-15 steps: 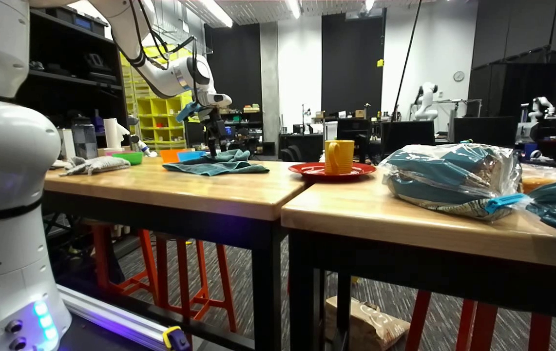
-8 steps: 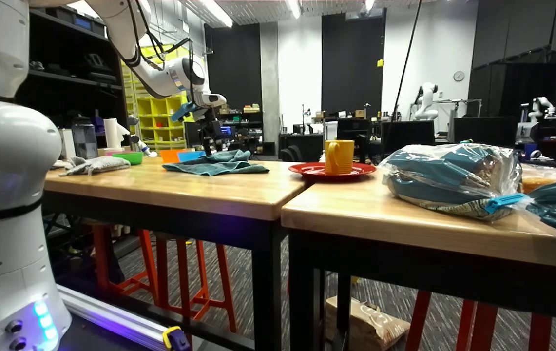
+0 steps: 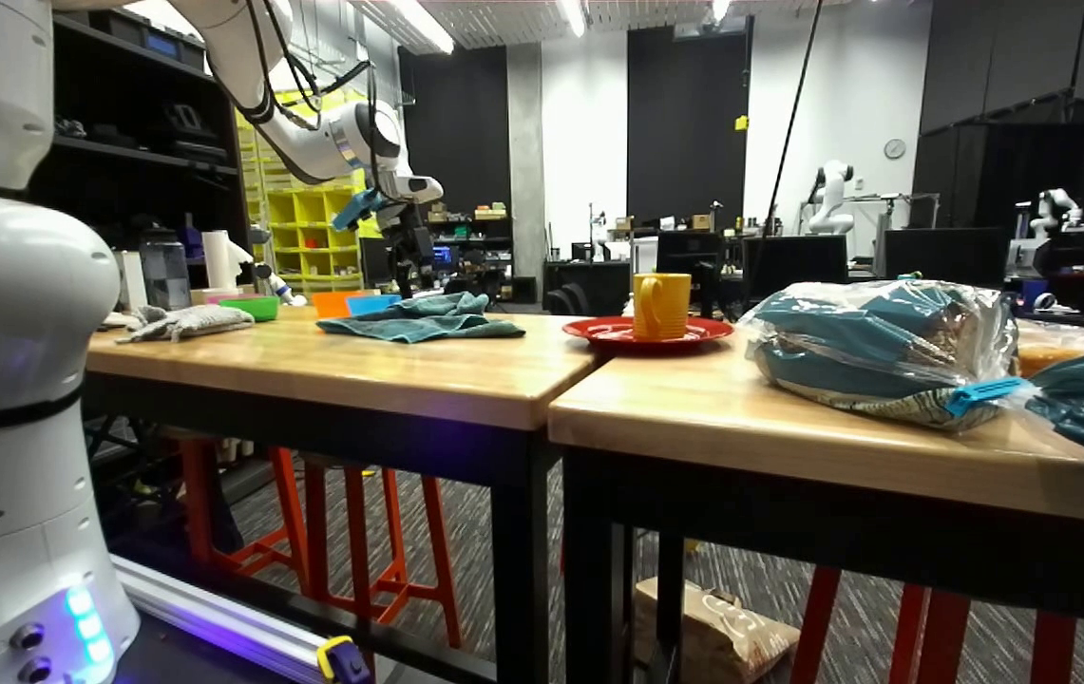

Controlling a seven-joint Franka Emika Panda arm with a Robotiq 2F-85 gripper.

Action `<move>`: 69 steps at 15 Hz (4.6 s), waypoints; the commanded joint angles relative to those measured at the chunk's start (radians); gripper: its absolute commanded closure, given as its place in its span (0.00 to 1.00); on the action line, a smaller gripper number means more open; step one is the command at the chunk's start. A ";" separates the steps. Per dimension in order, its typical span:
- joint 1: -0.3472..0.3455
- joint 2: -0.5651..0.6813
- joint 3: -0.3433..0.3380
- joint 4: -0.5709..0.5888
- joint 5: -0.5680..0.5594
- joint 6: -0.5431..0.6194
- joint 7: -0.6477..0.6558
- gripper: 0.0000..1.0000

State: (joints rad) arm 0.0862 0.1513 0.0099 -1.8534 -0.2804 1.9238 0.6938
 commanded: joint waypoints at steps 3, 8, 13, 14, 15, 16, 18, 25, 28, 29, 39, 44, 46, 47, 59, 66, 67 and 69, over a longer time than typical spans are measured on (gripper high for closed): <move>-0.031 -0.083 -0.018 -0.062 0.022 -0.090 -0.052 0.28; -0.065 -0.124 -0.034 -0.137 0.033 -0.064 -0.093 0.66; -0.092 -0.186 -0.045 -0.263 0.078 0.027 -0.229 0.99; -0.095 -0.197 -0.046 -0.285 0.082 0.037 -0.249 1.00; -0.098 -0.207 -0.046 -0.306 0.083 0.043 -0.263 1.00; -0.102 -0.216 -0.047 -0.323 0.085 0.048 -0.280 1.00; -0.105 -0.228 -0.047 -0.353 0.088 0.063 -0.304 1.00; -0.106 -0.225 -0.045 -0.403 0.086 0.125 -0.372 1.00; -0.106 -0.235 -0.044 -0.418 0.087 0.101 -0.391 1.00; -0.106 -0.241 -0.044 -0.423 0.086 0.092 -0.397 1.00; -0.106 -0.362 -0.039 -0.532 0.092 -0.068 -0.443 1.00; -0.104 -0.418 -0.031 -0.583 0.084 -0.087 -0.464 1.00; -0.103 -0.442 -0.028 -0.595 0.082 -0.105 -0.483 1.00; -0.103 -0.450 -0.026 -0.599 0.080 -0.114 -0.491 1.00; -0.092 -0.499 0.027 -0.593 0.052 -0.056 -0.486 1.00; -0.104 -0.411 0.033 -0.563 0.035 0.005 -0.479 1.00; -0.106 -0.402 0.032 -0.557 0.026 0.012 -0.475 1.00; -0.110 -0.379 0.029 -0.542 0.010 0.024 -0.475 1.00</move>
State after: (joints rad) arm -0.0105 -0.2657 0.0365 -2.4299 -0.2423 1.9371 0.2075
